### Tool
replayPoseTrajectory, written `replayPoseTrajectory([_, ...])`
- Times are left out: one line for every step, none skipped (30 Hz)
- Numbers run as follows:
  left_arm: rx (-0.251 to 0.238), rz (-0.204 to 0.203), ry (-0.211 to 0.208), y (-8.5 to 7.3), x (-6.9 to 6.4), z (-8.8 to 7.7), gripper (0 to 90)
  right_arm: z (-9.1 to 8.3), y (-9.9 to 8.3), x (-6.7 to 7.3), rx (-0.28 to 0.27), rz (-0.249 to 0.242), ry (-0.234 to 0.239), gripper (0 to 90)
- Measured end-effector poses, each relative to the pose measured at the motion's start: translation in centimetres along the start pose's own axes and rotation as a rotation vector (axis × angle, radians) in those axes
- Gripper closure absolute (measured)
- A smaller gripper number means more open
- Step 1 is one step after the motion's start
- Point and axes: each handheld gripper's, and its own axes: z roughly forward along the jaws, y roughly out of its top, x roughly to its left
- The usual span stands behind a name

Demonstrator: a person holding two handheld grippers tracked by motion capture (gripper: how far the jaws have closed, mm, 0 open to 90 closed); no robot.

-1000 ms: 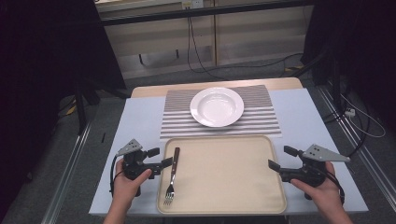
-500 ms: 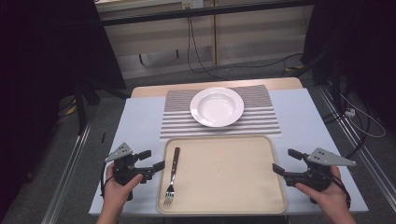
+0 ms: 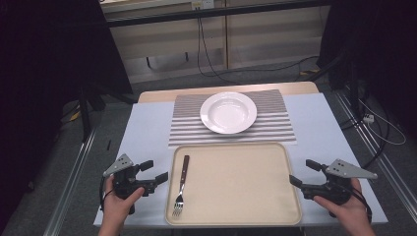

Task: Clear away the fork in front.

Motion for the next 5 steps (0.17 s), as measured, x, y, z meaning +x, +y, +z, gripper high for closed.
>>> replayPoseTrajectory([-0.001, 0.000, 0.000, -0.03, 0.02, -0.02, 14.5, 0.03, -0.05, 0.01, 0.001, 0.001, 0.003, 16.1])
replayPoseTrajectory([0.002, 0.002, -0.001, -0.06, 0.06, -0.03, 14.3, 0.05, -0.07, 0.01, 0.000, -0.002, 0.003, 16.2])
replayPoseTrajectory([0.001, 0.001, 0.002, -0.11, 0.08, -0.02, 14.2, 0.06, -0.08, 0.01, 0.000, -0.003, 0.004, 16.1])
replayPoseTrajectory([0.001, -0.004, 0.002, -0.14, 0.11, -0.01, 14.2, 0.06, -0.08, 0.01, -0.002, -0.002, 0.006, 16.1])
replayPoseTrajectory([0.003, -0.004, 0.004, -0.17, 0.15, -0.01, 14.1, 0.03, -0.07, 0.01, -0.003, -0.001, 0.005, 16.1])
